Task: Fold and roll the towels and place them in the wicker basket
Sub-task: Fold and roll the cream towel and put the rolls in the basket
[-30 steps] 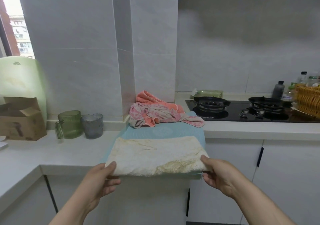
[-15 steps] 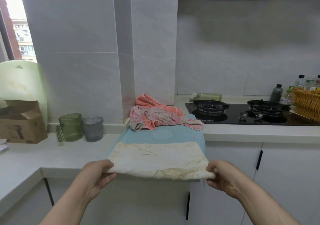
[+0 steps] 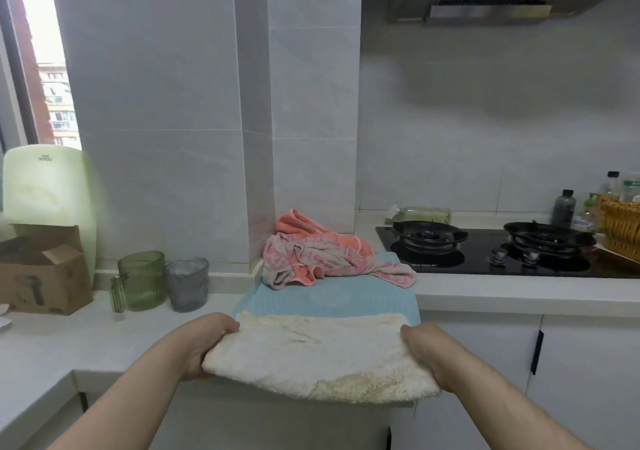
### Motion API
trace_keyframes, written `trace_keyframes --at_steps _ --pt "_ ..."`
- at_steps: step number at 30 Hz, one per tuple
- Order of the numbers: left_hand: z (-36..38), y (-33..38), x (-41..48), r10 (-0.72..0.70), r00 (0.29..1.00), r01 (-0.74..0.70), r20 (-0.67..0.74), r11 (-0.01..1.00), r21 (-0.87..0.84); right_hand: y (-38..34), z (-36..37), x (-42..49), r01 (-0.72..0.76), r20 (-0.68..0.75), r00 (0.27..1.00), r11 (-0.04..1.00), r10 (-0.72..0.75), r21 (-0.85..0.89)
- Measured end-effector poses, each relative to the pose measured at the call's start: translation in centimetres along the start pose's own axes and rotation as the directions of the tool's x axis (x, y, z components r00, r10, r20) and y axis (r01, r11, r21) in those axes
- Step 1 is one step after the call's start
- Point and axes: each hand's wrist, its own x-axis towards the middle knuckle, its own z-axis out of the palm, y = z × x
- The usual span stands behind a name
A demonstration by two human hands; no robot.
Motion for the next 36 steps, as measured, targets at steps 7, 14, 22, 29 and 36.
trace_keyframes --at_steps 7,14,22,29,36 --pt "0.3 0.4 3.5 0.387 0.905 -0.281 -0.179 0.857 0.433 -0.3 -0.2 1.1 0.210 -0.069 0.974 0.975 -0.215 -0.072" --pt "1.4 1.1 6.3 0.465 0.870 -0.272 -0.163 0.730 0.627 -1.1 0.9 4.7 0.200 -0.156 0.965 0.976 -0.212 -0.090" --pt "2.6 0.9 6.0 0.736 0.659 -0.425 0.156 0.194 0.884 -2.1 1.6 4.5 0.269 -0.044 0.818 0.449 -0.574 -0.852" --pt "5.5 0.1 8.2 0.375 0.792 -0.531 0.482 0.034 0.846 -2.2 5.1 5.6 0.446 0.328 0.884 0.387 -0.334 -0.807" --pt "5.4 0.2 9.7 0.317 0.812 -0.502 0.490 -0.049 0.863 -1.8 5.2 7.2 0.389 0.262 0.916 0.508 -0.304 -0.768"
